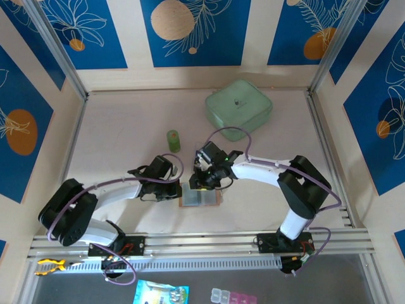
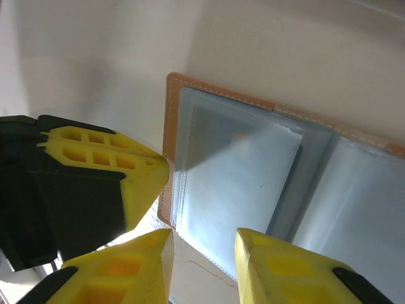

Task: Take the credit cards out of the card holder

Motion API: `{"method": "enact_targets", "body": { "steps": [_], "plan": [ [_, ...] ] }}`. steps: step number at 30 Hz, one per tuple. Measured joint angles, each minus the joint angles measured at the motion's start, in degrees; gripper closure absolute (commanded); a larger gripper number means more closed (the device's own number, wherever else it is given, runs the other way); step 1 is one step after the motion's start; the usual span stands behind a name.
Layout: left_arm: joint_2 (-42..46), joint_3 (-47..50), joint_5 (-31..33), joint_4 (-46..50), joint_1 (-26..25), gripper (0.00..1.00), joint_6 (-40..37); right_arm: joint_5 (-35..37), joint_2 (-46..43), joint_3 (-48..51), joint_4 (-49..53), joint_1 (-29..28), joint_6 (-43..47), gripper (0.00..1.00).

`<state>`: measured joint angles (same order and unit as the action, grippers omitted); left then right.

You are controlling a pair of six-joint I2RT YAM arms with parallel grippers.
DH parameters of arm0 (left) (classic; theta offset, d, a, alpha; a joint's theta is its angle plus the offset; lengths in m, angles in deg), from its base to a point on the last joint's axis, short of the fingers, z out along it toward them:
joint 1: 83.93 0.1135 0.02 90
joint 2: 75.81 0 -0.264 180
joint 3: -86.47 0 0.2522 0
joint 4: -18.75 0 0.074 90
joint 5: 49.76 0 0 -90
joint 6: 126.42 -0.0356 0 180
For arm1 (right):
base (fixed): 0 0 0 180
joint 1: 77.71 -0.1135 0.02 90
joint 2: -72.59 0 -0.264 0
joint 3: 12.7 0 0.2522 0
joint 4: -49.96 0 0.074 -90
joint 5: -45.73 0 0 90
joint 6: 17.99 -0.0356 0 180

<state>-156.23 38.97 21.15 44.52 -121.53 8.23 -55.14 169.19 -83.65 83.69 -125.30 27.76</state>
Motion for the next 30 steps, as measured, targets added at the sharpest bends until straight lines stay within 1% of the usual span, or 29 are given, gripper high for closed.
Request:
{"method": "enact_targets", "body": {
  "steps": [8,10,13,17,23,30],
  "plan": [
    [-1.2,-0.1,0.0,1.1,0.0,0.99,-0.2,-0.2,2.1,0.0,-0.4,-0.5,-1.6,0.64],
    [-1.2,-0.1,0.0,1.1,0.0,0.99,-0.2,-0.1,2.7,0.0,-0.7,-0.6,-1.9,0.65],
    [-1.2,-0.1,0.0,1.1,0.0,0.99,-0.3,-0.3,3.5,0.0,-1.1,-1.2,-2.3,0.7],
    [-1.5,-0.3,0.0,1.3,0.0,0.99,-0.6,-1.1,4.2,0.0,-1.5,-1.8,-2.6,0.71],
    [-2.1,-1.2,0.1,2.5,0.0,1.0,-1.7,-0.4,4.9,-0.8,-0.1,-1.8,-2.5,0.67],
    [-2.8,-2.3,0.1,3.7,0.0,1.0,-2.8,1.9,4.8,-1.2,2.2,-1.8,-2.3,0.67]
  ]
}}
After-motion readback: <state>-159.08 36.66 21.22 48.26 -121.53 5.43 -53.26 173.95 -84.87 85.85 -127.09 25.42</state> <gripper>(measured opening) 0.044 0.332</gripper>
